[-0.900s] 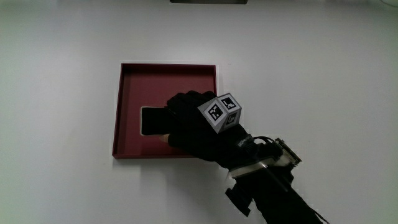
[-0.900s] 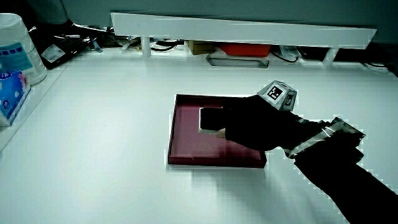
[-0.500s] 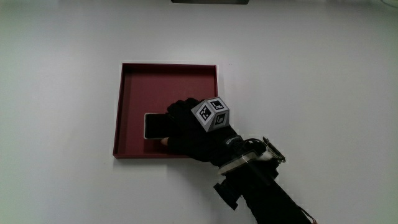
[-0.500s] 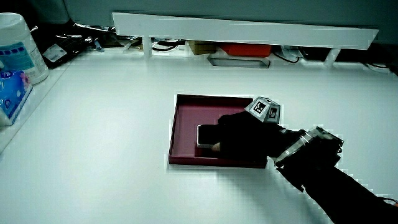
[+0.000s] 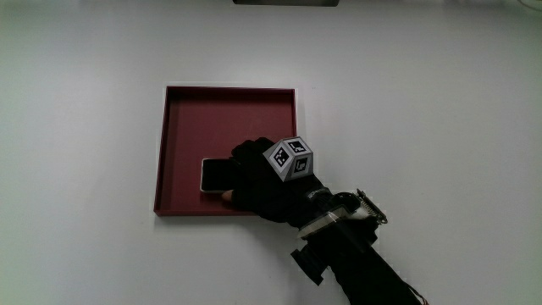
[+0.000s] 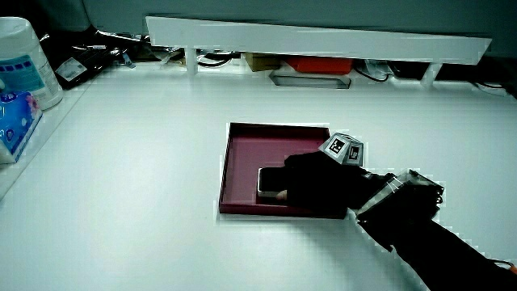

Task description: Place eraser

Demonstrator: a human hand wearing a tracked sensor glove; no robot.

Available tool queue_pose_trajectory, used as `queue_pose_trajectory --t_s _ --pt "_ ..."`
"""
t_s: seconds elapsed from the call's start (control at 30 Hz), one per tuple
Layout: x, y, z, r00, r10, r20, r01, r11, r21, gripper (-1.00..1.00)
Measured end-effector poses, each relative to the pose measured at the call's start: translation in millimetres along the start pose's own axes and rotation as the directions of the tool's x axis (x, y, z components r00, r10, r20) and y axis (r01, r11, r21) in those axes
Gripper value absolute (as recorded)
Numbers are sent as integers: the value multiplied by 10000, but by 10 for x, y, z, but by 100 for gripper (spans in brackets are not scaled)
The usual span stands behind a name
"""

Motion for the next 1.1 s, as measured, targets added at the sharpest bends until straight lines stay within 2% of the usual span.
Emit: queue_pose_trajectory --t_s 0.1,0.13,0.23,0.3,0.33,0.37,0.4,0.43,0.5,0.63,0.73,0.77,0.87,0.93,1.0,1.07,1.1 --pt "34 24 -29 10000 -30 -76 28 9998 -196 -24" --pt "16 3 -7 9999 21 -123 -21 10000 -48 -27" --pt "30 -11 -8 9992 78 -398 -79 10000 -41 -36" --pt "61 3 -34 9997 6 -240 -4 10000 50 -42" --pt "72 9 -46 9996 12 -275 -14 10000 -62 -45" --pt "26 -30 5 9996 52 -283 -49 9999 102 -48" --pt "78 3 -43 9992 18 -394 -21 9999 -101 -52" --pt "51 -28 -5 9990 32 -442 -29 10000 72 -55" --pt "92 -27 -29 9983 189 -548 -177 9996 220 -61" --pt "97 -94 38 9949 510 -873 -492 9985 221 -73" --pt "70 -210 166 9882 796 -1312 -786 9968 132 -82" --pt "79 -239 187 9716 1247 -2011 -1314 9911 -206 -85" --pt "23 -405 333 9703 1319 -2030 -1446 9883 -488 -94" --pt "18 -493 394 9649 1463 -2181 -1641 9843 -658 -100" --pt "37 -580 457 9581 1778 -2246 -1956 9789 -595 -100" --pt "74 -672 512 9447 1842 -2713 -2073 9765 -587 -100" --pt "55 -745 578 9466 1625 -2786 -1895 9792 -728 -100"
